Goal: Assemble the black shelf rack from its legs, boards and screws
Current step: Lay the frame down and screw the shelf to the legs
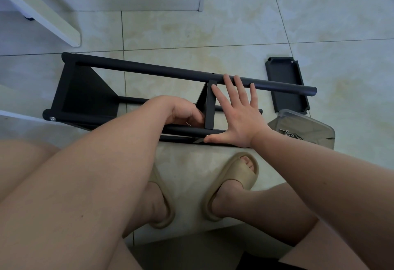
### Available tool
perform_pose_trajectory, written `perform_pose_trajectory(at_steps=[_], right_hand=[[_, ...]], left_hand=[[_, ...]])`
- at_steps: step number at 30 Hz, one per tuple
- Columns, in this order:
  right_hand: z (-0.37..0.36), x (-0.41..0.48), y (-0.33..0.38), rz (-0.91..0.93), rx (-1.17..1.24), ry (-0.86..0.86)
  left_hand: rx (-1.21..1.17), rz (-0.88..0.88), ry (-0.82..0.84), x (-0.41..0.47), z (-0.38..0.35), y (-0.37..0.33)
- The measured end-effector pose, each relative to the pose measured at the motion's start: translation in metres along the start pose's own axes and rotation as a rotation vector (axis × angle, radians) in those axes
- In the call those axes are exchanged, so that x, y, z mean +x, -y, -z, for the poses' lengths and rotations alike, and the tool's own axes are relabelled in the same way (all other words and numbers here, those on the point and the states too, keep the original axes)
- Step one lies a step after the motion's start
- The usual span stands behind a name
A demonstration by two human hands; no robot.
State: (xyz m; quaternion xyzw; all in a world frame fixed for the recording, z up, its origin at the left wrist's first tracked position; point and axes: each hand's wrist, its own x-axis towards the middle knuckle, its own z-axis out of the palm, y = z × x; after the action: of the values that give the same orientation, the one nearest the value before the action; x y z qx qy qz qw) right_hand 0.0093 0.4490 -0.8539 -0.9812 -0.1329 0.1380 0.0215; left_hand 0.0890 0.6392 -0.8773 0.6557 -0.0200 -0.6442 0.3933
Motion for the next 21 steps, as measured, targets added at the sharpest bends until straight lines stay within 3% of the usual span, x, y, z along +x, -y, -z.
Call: perform_pose_trajectory(at_steps=[21], right_hand=[[0.0001, -0.0006, 0.0004, 0.002, -0.004, 0.001]], left_hand=[[0.012, -0.013, -0.023, 0.0032, 0.0023, 0.0042]])
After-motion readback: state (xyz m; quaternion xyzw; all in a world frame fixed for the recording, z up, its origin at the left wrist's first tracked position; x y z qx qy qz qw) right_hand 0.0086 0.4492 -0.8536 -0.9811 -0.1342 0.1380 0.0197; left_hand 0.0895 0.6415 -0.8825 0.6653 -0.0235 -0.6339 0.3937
